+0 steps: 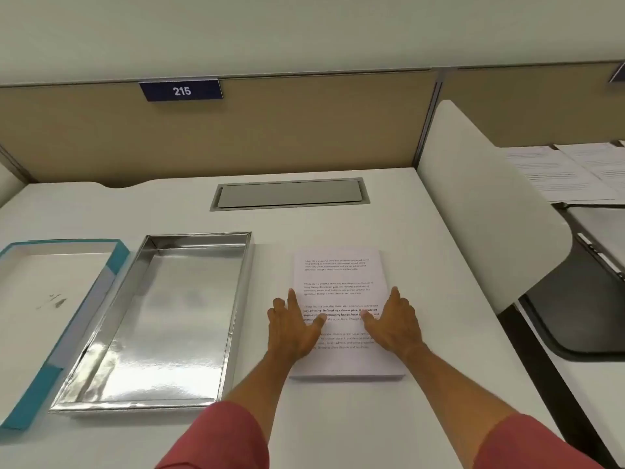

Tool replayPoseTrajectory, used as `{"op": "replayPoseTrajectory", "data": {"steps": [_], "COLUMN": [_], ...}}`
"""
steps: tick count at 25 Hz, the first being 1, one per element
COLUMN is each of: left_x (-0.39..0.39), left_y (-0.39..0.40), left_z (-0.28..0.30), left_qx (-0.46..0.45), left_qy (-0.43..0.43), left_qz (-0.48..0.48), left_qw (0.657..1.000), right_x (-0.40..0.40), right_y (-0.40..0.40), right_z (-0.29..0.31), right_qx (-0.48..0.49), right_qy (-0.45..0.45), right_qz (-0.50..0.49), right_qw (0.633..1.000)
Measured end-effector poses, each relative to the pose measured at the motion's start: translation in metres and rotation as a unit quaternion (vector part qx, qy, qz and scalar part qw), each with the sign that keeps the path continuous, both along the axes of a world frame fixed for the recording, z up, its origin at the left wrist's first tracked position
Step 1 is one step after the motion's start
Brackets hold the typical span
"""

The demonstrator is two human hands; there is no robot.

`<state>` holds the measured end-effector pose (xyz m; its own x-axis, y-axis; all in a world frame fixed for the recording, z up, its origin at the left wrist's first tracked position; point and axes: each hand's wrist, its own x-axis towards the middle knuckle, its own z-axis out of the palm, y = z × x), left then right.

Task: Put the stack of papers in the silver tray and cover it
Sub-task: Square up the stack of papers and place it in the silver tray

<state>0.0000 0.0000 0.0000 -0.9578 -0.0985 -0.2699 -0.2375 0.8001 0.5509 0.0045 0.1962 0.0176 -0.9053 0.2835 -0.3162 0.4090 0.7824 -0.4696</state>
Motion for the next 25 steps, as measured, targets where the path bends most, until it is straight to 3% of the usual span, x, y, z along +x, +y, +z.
{"op": "replayPoseTrajectory", "data": {"steps": [6, 12, 19, 23, 25], "left_x": [-0.018, -0.037, -0.045, -0.046, -0.047], "left_y": [0.004, -0.003, -0.005, -0.001, 0.001], "left_z": [0.001, 0.002, -0.004, -0.002, 0.0], "left_qx": [0.099, 0.17, 0.17, 0.075, 0.1], "left_qy": [-0.057, -0.098, -0.121, -0.098, -0.092], "left_qz": [0.126, 0.196, 0.158, 0.145, 0.151], "left_qw": [0.985, 0.961, 0.965, 0.982, 0.979], "right_x": [-0.019, -0.037, -0.043, -0.041, -0.042], "right_y": [0.008, 0.018, 0.021, 0.019, 0.02], "right_z": [0.003, -0.001, -0.001, -0.004, -0.007], "right_qx": [-0.124, -0.252, -0.181, -0.208, -0.234], "right_qy": [-0.042, -0.045, -0.06, -0.021, -0.011], "right_qz": [-0.132, -0.168, -0.125, -0.143, -0.149], "right_qw": [0.983, 0.952, 0.974, 0.967, 0.961]}}
